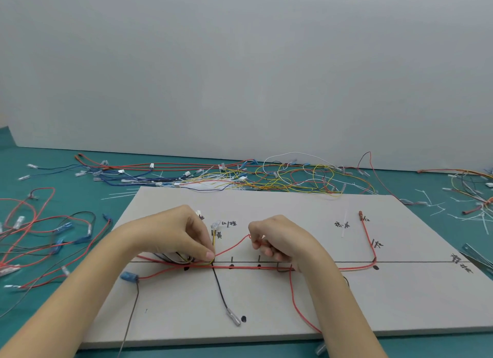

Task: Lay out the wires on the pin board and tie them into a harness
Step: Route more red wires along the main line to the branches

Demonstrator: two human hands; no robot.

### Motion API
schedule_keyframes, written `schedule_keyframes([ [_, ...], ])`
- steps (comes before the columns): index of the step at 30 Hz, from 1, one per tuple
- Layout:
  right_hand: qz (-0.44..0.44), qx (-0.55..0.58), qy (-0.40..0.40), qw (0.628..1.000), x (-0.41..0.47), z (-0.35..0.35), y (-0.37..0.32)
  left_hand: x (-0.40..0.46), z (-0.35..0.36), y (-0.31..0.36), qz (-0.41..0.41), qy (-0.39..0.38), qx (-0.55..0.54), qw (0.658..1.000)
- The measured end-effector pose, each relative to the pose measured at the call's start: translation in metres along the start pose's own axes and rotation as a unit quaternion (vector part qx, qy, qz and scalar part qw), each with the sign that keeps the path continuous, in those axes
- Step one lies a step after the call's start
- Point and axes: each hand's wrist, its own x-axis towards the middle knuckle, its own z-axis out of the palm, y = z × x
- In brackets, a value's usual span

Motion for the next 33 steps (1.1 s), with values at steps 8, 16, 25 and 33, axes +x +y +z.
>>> schedule_keyframes([
  [8,-0.007,-0.057,0.033,0.998,0.014,0.008,0.004,0.005,0.012,0.004,-0.027,0.014,0.009,0.999],
  [16,-0.026,-0.153,0.054,0.986,0.032,0.017,-0.011,0.008,0.013,0.003,-0.014,0.087,0.084,0.993],
  [25,-0.031,-0.092,0.023,0.995,0.042,0.023,-0.008,-0.003,-0.008,-0.003,0.009,0.100,0.044,0.994],
  [33,-0.053,-0.035,0.021,0.998,0.028,0.013,-0.007,-0.018,-0.022,-0.009,-0.068,-0.060,0.033,0.995],
])
